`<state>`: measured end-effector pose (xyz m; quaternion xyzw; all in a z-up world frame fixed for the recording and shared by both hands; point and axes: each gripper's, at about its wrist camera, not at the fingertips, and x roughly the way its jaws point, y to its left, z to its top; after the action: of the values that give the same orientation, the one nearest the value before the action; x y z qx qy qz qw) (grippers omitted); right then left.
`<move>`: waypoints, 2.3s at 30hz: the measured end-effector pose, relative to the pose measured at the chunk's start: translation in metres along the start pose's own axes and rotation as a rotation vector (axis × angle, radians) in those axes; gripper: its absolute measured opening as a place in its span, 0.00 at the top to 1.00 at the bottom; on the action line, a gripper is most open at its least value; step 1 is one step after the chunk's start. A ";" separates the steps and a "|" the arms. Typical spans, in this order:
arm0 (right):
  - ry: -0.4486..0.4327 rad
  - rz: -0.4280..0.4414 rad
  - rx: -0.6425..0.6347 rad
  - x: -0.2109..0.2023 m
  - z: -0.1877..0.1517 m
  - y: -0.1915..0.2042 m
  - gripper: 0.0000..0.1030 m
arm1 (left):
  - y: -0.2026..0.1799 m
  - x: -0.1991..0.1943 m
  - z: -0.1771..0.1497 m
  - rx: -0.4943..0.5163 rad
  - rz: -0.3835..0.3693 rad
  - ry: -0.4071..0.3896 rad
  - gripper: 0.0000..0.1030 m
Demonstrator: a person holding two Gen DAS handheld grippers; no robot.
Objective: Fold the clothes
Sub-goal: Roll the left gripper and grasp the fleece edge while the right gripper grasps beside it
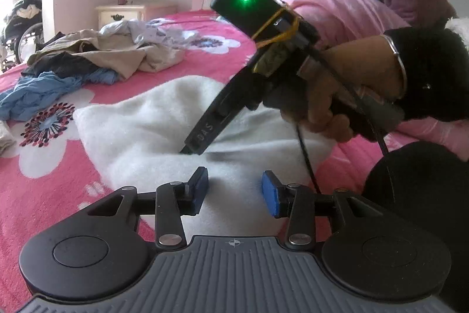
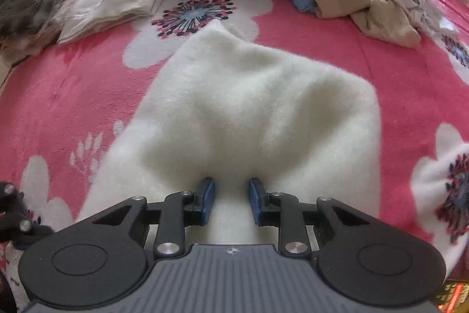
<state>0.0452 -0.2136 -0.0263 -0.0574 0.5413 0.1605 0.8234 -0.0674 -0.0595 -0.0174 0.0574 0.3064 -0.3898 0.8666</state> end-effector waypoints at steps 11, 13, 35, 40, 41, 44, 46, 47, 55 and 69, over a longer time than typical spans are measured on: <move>-0.111 -0.104 0.024 0.040 0.037 -0.025 0.74 | -0.001 -0.003 -0.001 -0.013 -0.003 -0.020 0.60; -0.094 -0.141 0.003 0.035 0.047 -0.016 0.74 | 0.001 -0.004 0.000 -0.019 -0.004 -0.022 0.59; -0.175 0.432 0.793 0.005 -0.085 -0.171 0.23 | 0.153 0.011 -0.043 -0.921 -0.293 0.042 0.31; -0.169 0.512 0.822 0.027 -0.079 -0.177 0.17 | 0.161 0.034 -0.046 -0.980 -0.333 0.054 0.29; -0.168 0.527 0.826 0.030 -0.078 -0.178 0.17 | 0.163 0.039 -0.045 -0.988 -0.343 0.059 0.28; -0.178 0.548 0.819 0.037 -0.068 -0.183 0.17 | 0.167 0.050 -0.042 -0.997 -0.359 0.076 0.25; -0.188 0.567 0.818 0.044 -0.059 -0.188 0.17 | 0.170 0.056 -0.040 -0.997 -0.368 0.087 0.25; -0.193 0.577 0.817 0.047 -0.055 -0.190 0.17 | 0.171 0.058 -0.040 -0.999 -0.374 0.091 0.24; -0.183 0.718 0.739 0.066 -0.043 -0.196 0.04 | 0.168 0.069 -0.040 -0.968 -0.400 0.101 0.15; -0.038 0.885 0.603 0.060 -0.069 -0.158 0.05 | 0.157 0.065 -0.042 -0.905 -0.432 0.138 0.16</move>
<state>0.0582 -0.3685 -0.1216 0.4182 0.5211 0.3306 0.6666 0.0566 0.0210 -0.1102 -0.3631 0.5059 -0.3837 0.6819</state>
